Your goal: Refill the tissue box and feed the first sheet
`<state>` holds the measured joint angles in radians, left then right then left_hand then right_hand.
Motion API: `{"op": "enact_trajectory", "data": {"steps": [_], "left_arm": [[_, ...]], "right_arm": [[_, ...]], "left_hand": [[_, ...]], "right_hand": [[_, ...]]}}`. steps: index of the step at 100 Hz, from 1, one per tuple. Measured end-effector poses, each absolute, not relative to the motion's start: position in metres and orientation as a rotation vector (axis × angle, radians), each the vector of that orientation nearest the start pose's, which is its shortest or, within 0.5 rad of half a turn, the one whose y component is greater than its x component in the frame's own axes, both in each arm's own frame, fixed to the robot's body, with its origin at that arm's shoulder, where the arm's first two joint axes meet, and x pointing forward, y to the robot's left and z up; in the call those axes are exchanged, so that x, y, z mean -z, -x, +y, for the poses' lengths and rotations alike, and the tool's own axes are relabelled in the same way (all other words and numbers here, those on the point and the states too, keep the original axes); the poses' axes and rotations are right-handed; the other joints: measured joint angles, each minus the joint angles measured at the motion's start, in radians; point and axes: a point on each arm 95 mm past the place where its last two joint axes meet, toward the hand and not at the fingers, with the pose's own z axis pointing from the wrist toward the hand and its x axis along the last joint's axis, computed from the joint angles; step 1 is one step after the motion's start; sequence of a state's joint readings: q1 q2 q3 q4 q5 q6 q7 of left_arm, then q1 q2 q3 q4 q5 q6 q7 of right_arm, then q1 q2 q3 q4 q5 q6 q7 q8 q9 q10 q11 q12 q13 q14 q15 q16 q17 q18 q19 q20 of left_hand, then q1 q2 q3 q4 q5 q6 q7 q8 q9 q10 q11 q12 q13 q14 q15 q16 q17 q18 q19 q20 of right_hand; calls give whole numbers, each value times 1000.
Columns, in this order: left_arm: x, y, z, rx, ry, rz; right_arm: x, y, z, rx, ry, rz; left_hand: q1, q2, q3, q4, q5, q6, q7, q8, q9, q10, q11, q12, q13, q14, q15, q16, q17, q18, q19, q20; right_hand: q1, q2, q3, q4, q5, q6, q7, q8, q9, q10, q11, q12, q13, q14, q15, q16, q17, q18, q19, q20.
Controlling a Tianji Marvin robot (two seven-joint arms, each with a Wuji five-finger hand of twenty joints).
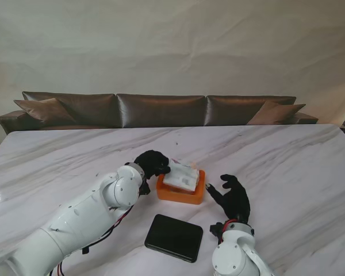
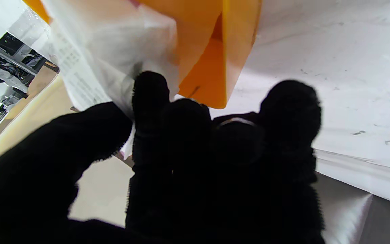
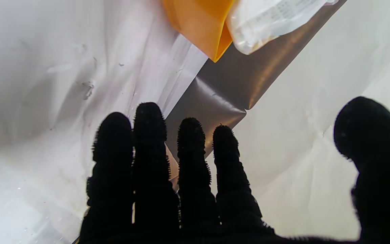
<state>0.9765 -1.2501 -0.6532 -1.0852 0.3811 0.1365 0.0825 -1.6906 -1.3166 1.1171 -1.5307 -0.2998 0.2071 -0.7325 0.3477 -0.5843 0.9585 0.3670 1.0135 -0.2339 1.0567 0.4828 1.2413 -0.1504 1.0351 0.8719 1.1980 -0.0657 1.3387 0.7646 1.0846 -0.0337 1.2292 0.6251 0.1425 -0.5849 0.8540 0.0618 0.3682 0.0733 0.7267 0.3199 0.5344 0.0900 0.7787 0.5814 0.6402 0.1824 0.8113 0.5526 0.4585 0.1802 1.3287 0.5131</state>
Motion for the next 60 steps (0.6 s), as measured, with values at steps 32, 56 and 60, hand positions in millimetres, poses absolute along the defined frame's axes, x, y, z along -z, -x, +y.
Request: {"op": "enact_trajectory", "data": {"steps": [32,56,60], "left_arm": [[341,-507,-112,1588,1592,1523],[335,-503,-107,1554,1562,1514],[334,-501,-105,1557,1566,1498]], "right_arm": [[378,-341,36,-1635,-1843,370],[371,-340,36,-1643,-1851,489],[368,-341,35,-1647,-1847,552]], "left_hand": [[8,73,-256,-180,0,52,-49,-44,0,4,-11,-17,0,0,1,-3,0,0,0,0],[8,107,-365,-228,1,75,-105,27,0,9,-14,-17,0,0,1,-4,0,0,0,0],[8,119,-367,-228,-1,75,-106,28,-1,9,-15,-17,0,0,1,-5,0,0,0,0]], "right_hand": [[4,1,0,11,34,-5,12,-2,4,0,0,-2,0,-5,-9,-8,0,0,0,0],[63,-28,-1,17,171,-102,24,37,55,-8,-66,-59,30,-50,-217,-131,9,0,-16,0],[88,-39,-6,30,195,-118,26,43,65,-20,-82,-71,33,-64,-251,-150,12,0,-31,0]]}}
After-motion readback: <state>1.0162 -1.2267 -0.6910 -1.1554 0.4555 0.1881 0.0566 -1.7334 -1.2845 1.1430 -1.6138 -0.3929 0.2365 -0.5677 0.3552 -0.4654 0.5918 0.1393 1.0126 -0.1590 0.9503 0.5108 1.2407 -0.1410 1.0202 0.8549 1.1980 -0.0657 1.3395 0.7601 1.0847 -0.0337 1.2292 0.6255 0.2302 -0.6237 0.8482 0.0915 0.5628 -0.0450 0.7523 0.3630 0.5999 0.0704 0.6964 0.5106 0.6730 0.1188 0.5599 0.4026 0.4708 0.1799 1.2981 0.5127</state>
